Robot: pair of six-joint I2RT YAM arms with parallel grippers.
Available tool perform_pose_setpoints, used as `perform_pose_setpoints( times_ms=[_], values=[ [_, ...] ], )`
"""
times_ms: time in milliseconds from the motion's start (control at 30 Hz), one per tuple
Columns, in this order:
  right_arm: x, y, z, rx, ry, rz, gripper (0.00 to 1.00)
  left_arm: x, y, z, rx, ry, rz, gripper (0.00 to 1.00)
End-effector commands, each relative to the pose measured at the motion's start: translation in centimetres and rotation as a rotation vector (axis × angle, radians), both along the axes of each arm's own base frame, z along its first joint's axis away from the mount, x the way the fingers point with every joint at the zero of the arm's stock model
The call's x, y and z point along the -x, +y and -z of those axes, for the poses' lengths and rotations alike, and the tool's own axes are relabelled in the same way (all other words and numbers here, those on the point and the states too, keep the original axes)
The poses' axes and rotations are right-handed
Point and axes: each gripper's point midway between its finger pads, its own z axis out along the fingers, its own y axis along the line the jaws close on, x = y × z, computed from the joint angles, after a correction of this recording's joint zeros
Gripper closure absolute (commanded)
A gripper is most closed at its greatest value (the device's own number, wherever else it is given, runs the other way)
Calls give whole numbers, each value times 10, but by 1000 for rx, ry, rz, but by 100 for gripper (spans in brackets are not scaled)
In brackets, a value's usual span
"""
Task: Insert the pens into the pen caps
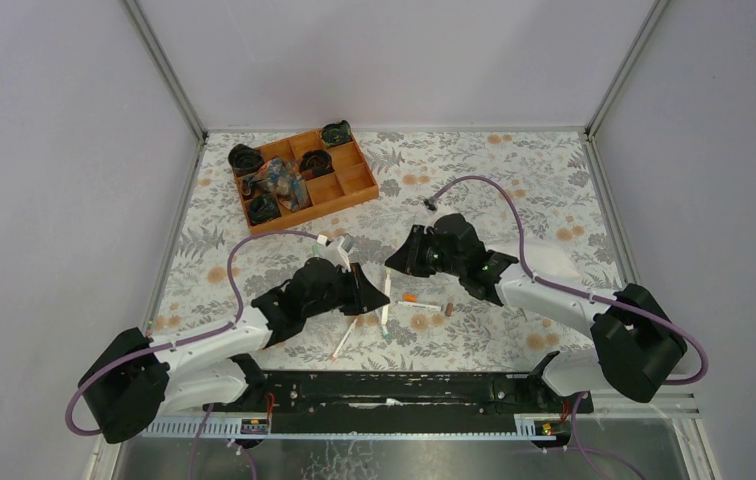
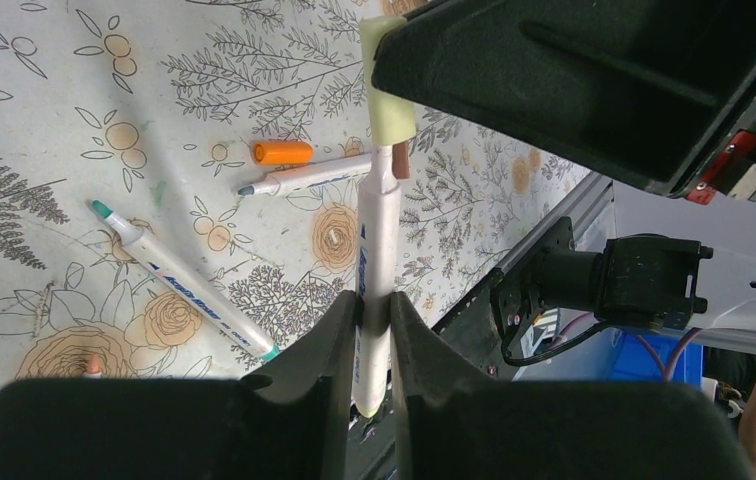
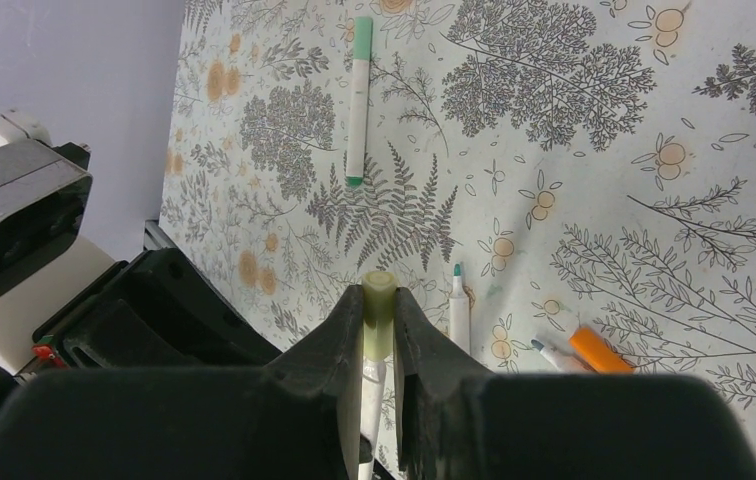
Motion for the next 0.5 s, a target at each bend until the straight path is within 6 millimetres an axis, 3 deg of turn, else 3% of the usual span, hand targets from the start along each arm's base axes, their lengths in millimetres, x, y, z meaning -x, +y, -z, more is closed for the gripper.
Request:
perform_pose_setpoints(
  times_ms=[0,467],
  values=[
    [15,5,1,11,19,-22,100,-27,-12,-45,108,-135,-38,100],
    [18,4,8,51,-6,-19,100,-33,-9,-39,81,-126,-67,100]
  ],
)
